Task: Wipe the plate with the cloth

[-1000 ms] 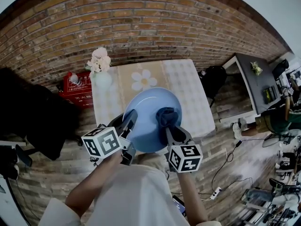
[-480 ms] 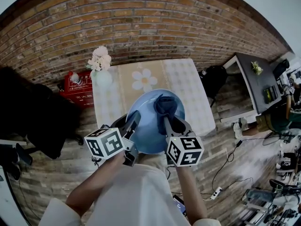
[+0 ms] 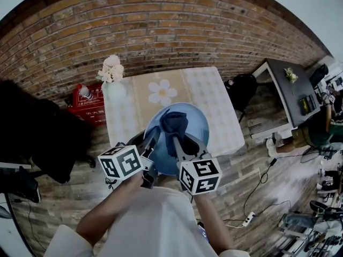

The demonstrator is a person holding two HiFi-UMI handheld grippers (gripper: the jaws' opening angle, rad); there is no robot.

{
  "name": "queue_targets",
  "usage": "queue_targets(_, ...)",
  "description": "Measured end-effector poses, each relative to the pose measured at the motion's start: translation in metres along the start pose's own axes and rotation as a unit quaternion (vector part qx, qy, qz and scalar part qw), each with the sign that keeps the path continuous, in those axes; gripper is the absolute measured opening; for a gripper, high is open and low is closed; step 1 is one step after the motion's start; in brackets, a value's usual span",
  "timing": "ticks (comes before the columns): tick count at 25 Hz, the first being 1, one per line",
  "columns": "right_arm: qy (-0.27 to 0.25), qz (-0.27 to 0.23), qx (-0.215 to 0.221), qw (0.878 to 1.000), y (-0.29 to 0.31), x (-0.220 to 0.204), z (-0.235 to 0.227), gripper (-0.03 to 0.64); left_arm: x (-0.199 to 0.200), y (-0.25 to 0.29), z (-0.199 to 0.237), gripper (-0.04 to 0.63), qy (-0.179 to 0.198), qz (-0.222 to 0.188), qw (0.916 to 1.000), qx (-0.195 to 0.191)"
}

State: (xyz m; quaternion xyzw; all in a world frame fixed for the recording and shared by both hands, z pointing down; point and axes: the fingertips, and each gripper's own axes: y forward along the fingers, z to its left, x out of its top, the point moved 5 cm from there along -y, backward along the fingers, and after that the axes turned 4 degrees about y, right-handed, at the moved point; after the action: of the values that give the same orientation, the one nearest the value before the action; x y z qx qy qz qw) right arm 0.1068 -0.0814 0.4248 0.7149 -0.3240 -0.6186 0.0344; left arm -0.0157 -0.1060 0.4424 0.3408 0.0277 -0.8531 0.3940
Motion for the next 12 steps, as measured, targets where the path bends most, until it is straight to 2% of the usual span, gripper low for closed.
queue_targets(8, -0.026, 0.013, 0.038, 0.999, -0.005, -0.017, 0.024, 0.078, 0.007, 0.004, 0.002, 0.048, -0.007, -0.006, 1.0, 0.0)
queue_targets(12, -0.032, 0.026, 0.042, 0.998, -0.008, -0.028, 0.022, 0.078, 0.016, 0.005, 0.005, 0.048, -0.006, -0.014, 0.9999, 0.0)
